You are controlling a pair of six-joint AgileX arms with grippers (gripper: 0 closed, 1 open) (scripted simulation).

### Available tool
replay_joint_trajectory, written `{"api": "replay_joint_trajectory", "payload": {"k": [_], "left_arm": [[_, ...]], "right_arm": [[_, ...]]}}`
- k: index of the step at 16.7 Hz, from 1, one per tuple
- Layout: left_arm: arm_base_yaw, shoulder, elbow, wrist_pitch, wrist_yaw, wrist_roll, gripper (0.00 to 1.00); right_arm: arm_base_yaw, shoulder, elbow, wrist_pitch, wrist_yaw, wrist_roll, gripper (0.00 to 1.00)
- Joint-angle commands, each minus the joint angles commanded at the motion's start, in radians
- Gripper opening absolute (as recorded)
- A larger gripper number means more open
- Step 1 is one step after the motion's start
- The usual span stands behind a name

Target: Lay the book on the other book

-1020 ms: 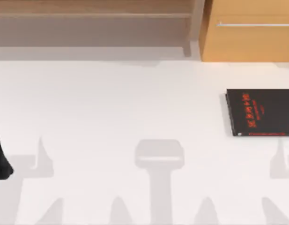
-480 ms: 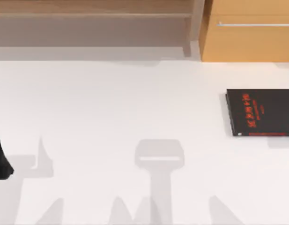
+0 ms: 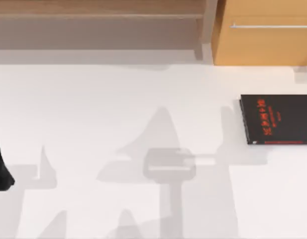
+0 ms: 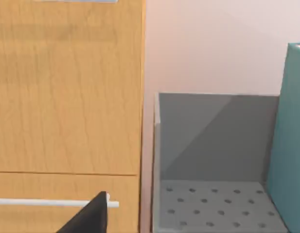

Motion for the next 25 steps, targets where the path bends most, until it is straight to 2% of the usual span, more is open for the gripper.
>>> {"api": "replay_joint_trajectory", "payload": {"k": [5,9,17,25], "left_arm": [[0.0,0.0,0.0,0.0,0.0,0.0,1.0],[0.0,0.0,0.0,0.0,0.0,0.0,1.0],[0.0,0.0,0.0,0.0,0.0,0.0,1.0],[0.0,0.0,0.0,0.0,0.0,0.0,1.0]], "right_arm": [[-0.108,0.489,0.326,0.13,-0.101,-0.003,1.0],[-0.16,0.701,0.482,0.193,-0.15,-0.004,1.0],[-0.168,0.749,0.519,0.206,-0.16,-0.005,1.0],[-0.148,0.83,0.645,0.165,-0.139,-0.006,1.0]]}}
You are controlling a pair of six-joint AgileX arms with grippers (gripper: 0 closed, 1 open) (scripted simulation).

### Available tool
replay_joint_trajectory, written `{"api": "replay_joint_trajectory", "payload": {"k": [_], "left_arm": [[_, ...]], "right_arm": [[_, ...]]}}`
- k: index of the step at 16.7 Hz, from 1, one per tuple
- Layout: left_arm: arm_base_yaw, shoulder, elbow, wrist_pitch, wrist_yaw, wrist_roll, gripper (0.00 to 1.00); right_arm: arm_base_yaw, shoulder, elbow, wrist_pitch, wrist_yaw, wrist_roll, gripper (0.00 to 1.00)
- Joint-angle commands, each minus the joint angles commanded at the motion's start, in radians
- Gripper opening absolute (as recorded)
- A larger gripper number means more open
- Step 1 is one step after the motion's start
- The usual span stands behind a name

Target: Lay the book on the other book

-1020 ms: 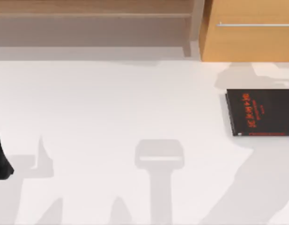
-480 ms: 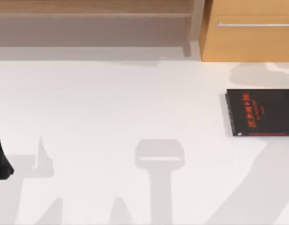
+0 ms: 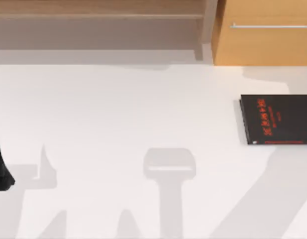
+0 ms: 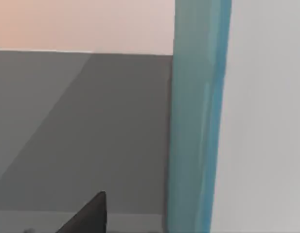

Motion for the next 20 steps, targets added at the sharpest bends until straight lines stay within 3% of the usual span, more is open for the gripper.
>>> {"api": "replay_joint_trajectory", "payload": {"k": [6,19,20], "left_arm": [[0.0,0.0,0.0,0.0,0.0,0.0,1.0],[0.0,0.0,0.0,0.0,0.0,0.0,1.0],[0.0,0.0,0.0,0.0,0.0,0.0,1.0]], "right_arm": [[0.003,0.019,0.028,-0.011,0.005,0.0,1.0],[0.003,0.019,0.028,-0.011,0.005,0.0,0.02],[0.003,0.019,0.028,-0.011,0.005,0.0,0.0]]}}
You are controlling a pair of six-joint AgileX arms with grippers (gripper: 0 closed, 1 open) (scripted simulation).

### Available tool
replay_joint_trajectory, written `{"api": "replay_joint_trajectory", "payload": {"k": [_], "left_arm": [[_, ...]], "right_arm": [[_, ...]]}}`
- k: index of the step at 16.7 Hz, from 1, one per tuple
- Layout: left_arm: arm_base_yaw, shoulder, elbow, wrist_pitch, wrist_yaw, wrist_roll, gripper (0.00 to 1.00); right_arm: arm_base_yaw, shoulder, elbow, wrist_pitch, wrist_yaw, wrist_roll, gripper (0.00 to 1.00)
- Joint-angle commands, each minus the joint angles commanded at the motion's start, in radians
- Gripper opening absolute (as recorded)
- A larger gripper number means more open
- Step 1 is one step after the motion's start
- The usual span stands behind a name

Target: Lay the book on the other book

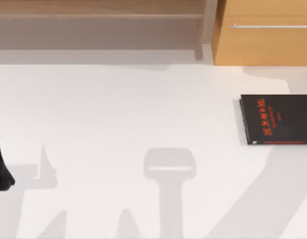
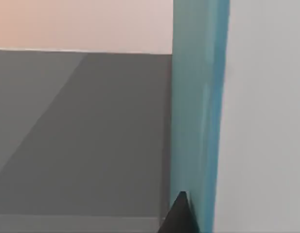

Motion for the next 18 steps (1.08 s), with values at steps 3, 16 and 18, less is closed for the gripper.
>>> {"api": "replay_joint_trajectory", "payload": {"k": [3,16,18], "left_arm": [[0.0,0.0,0.0,0.0,0.0,0.0,1.0],[0.0,0.0,0.0,0.0,0.0,0.0,1.0],[0.0,0.0,0.0,0.0,0.0,0.0,1.0]], "right_arm": [[0.0,0.0,0.0,0.0,0.0,0.0,0.0],[-0.012,-0.047,-0.029,-0.016,-0.01,0.002,0.0],[-0.008,-0.043,-0.025,-0.015,-0.01,0.003,0.0]]}}
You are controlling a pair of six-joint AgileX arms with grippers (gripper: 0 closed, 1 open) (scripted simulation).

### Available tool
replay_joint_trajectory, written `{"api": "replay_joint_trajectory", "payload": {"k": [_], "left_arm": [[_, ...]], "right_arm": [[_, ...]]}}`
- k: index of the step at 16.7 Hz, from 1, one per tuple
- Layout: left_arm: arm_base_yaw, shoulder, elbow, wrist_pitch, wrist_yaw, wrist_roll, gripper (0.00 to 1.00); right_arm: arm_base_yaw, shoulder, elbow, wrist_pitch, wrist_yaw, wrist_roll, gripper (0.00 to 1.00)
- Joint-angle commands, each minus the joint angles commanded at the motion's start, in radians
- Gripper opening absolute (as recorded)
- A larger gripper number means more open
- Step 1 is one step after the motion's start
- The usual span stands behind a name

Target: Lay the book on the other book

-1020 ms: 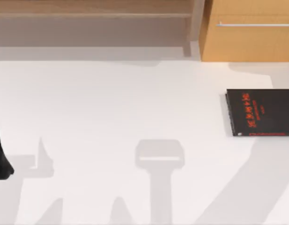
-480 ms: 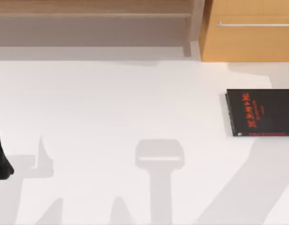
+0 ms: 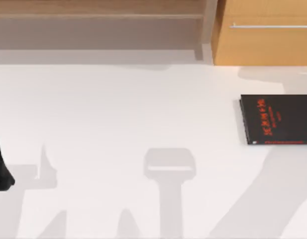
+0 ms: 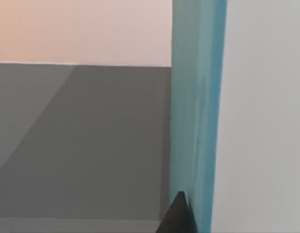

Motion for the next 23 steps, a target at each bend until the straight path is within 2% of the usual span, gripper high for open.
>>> {"api": "replay_joint_trajectory", "payload": {"k": [5,10,14,17,20,23], "left_arm": [[0.0,0.0,0.0,0.0,0.0,0.0,1.0],[0.0,0.0,0.0,0.0,0.0,0.0,1.0],[0.0,0.0,0.0,0.0,0.0,0.0,1.0],[0.0,0.0,0.0,0.0,0.0,0.0,1.0],[0.0,0.0,0.0,0.0,0.0,0.0,1.0],[0.0,0.0,0.0,0.0,0.0,0.0,1.0]], "right_arm": [[-0.013,-0.1,-0.083,0.045,0.035,0.1,0.0],[0.007,-0.351,-0.309,0.12,0.136,0.347,0.0],[0.082,-0.554,-0.552,0.16,0.257,0.633,0.0],[0.174,-0.665,-0.738,0.168,0.364,0.901,0.0],[0.317,-0.706,-0.908,0.154,0.475,1.217,0.0],[0.497,-0.672,-1.04,0.123,0.57,1.472,0.0]]}}
